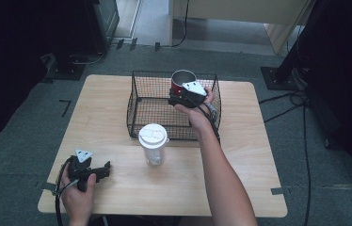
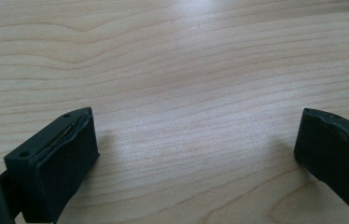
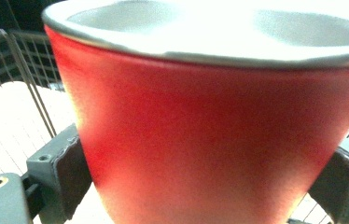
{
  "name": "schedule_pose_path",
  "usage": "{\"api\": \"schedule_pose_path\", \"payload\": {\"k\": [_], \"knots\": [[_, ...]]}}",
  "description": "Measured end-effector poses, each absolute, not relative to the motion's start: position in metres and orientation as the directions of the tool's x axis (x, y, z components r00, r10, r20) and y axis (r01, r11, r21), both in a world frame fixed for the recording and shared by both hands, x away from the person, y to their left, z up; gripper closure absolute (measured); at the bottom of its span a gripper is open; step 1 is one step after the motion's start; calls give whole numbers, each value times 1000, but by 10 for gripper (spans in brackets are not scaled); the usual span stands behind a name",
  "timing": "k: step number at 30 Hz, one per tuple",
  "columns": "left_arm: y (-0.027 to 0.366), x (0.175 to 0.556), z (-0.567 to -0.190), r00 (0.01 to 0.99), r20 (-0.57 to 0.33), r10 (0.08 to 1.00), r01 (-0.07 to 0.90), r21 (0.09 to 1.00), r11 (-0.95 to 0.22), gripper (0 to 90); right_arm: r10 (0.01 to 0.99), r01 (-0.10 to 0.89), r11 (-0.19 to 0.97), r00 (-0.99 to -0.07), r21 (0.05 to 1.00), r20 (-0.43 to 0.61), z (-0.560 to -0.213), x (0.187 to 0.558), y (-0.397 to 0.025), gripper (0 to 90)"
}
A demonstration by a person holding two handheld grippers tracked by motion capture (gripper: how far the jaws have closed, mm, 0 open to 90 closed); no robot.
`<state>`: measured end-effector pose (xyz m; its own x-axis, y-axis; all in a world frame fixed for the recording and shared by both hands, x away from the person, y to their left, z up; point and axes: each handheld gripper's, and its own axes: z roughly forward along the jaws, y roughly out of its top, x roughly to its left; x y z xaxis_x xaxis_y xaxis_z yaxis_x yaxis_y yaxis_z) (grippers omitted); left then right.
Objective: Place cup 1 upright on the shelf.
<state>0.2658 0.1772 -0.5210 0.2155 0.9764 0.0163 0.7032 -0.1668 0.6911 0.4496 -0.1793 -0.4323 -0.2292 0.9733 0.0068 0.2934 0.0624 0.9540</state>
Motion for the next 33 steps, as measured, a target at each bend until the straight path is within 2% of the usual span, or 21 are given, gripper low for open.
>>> {"api": "schedule_pose_path", "payload": {"k": [7, 20, 30, 32, 33], "knots": [[177, 266, -521, 216, 16, 976, 703, 691, -167, 0, 981, 374, 92, -193, 923, -19, -446, 458, -180, 73], [177, 266, -521, 216, 16, 976, 703, 691, -167, 0, 975, 457, 116, -223, 882, -13, -456, 460, -182, 62], [177, 266, -521, 216, 16, 976, 703, 691, -167, 0, 972, 459, 100, -234, 883, 11, -454, 458, -183, 62], [177, 266, -521, 216, 16, 976, 703, 691, -167, 0, 971, 452, 98, -237, 887, 13, -454, 457, -183, 46], [177, 266, -521, 216, 16, 976, 703, 691, -167, 0, 968, 441, 91, -248, 893, 24, -452, 457, -184, 3]]}}
